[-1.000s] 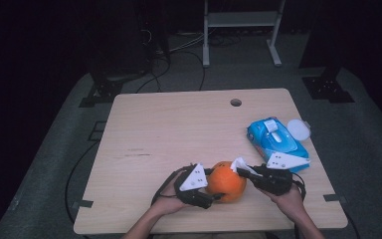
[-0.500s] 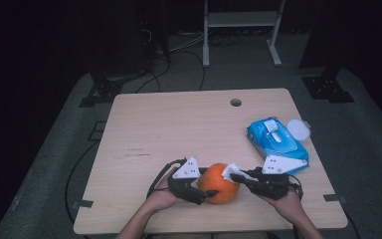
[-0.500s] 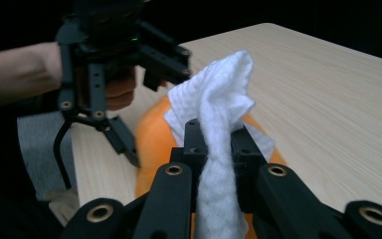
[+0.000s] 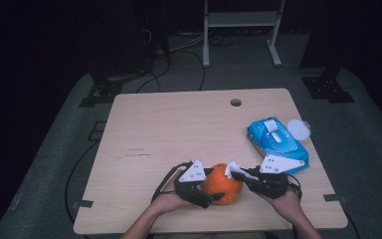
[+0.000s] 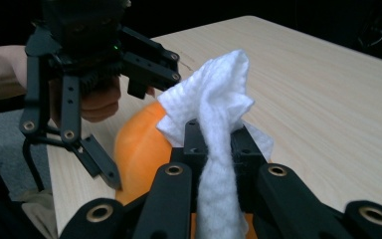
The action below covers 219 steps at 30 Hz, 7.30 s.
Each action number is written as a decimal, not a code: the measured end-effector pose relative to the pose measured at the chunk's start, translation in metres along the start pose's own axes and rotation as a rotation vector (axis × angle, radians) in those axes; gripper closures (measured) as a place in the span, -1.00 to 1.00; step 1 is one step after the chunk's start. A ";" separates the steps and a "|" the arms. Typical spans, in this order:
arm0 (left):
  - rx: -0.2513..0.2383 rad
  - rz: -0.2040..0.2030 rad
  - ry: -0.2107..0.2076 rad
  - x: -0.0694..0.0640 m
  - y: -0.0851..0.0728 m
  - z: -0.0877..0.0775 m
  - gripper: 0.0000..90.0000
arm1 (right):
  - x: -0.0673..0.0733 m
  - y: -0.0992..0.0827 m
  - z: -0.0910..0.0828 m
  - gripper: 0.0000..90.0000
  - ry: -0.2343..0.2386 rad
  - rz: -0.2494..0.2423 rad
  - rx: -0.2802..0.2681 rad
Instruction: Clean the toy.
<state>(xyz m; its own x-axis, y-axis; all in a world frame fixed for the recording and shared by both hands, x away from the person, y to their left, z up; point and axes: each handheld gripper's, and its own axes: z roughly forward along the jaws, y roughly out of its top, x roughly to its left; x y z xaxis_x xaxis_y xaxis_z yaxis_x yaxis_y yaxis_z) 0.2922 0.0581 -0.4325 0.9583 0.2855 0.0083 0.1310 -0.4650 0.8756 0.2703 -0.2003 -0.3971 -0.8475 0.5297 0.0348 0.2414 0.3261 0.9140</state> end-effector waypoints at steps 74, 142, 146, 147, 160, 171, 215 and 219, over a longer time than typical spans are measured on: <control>0.047 0.170 0.057 -0.024 0.002 0.018 -0.37 | 0.004 0.004 -0.013 0.78 -0.088 -0.073 0.102; -0.025 -0.017 0.054 -0.006 -0.002 0.013 -0.43 | -0.028 -0.021 -0.013 0.78 -0.153 0.061 0.062; -0.040 -0.088 0.060 0.001 -0.003 0.010 -0.43 | -0.015 -0.010 -0.013 0.78 -0.145 0.017 0.051; -0.040 -0.092 0.065 0.001 -0.003 0.010 -0.43 | -0.012 -0.008 -0.013 0.78 -0.139 0.013 0.051; -0.021 -0.076 0.050 0.005 -0.006 0.019 -0.85 | -0.005 -0.003 -0.011 0.78 -0.097 -0.017 0.038; -0.063 -0.019 0.041 0.003 0.008 -0.010 -0.25 | -0.005 0.002 -0.019 0.78 -0.070 0.028 -0.045; -0.058 -0.022 0.036 0.003 0.007 -0.002 -0.22 | 0.000 0.000 -0.011 0.78 -0.080 -0.004 0.005; -0.043 -0.016 0.031 0.002 0.009 -0.008 -0.22 | 0.001 -0.001 -0.012 0.78 -0.032 0.037 -0.039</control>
<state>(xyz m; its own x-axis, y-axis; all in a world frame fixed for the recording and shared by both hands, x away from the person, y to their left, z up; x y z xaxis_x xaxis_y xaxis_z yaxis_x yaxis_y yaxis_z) 0.2934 0.0616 -0.4207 0.9478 0.3188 0.0087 0.1344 -0.4238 0.8957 0.2638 -0.2096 -0.3935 -0.8227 0.5655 0.0570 0.2534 0.2752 0.9274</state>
